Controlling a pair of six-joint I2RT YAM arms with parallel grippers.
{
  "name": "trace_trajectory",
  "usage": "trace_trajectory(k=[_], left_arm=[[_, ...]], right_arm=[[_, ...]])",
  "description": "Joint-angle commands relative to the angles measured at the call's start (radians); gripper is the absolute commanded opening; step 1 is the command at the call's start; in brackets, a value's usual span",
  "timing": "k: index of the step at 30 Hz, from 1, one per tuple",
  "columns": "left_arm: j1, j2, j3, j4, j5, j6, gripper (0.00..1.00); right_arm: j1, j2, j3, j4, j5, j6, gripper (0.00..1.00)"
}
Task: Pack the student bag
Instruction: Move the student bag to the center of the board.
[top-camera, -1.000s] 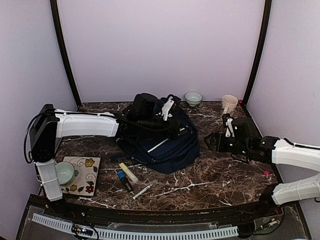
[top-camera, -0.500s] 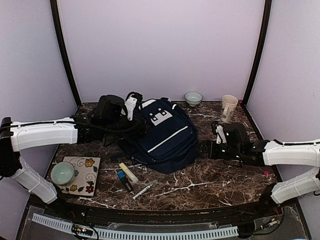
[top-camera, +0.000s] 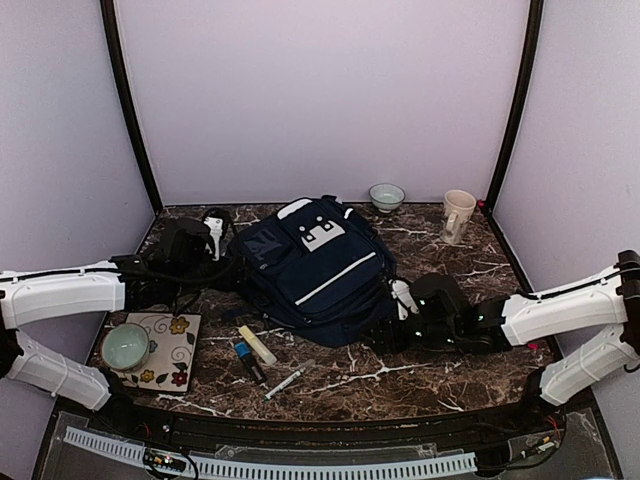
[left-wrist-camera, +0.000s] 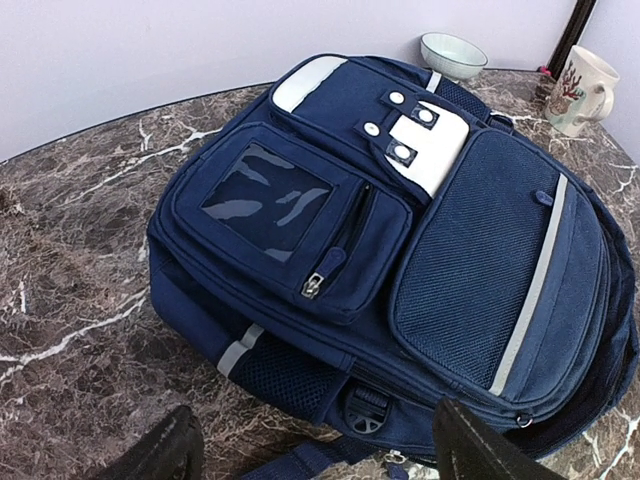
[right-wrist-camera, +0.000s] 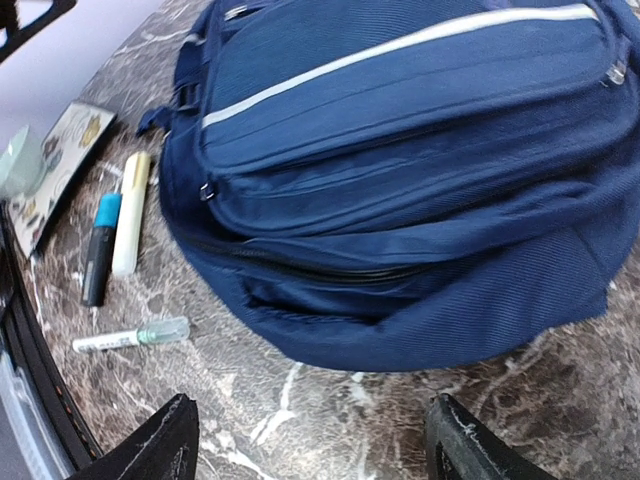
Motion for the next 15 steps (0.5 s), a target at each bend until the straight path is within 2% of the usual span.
trace_trajectory(k=[1, 7, 12, 15], left_arm=[[0.007, -0.07, -0.07, 0.059, -0.033, -0.028, 0.82], [0.008, -0.117, -0.122, 0.118, -0.039, -0.028, 0.81], [0.007, -0.137, -0.163, 0.189, -0.004, -0.011, 0.81], [0.008, -0.132, -0.173, 0.21, 0.011, -0.008, 0.81]], right_arm=[[0.067, 0.038, 0.016, 0.09, 0.05, -0.101, 0.78], [0.138, 0.095, 0.014, 0.139, 0.083, -0.163, 0.78], [0.146, 0.155, 0.025, 0.159, 0.059, -0.175, 0.77], [0.146, 0.179, 0.03, 0.171, 0.097, -0.167, 0.77]])
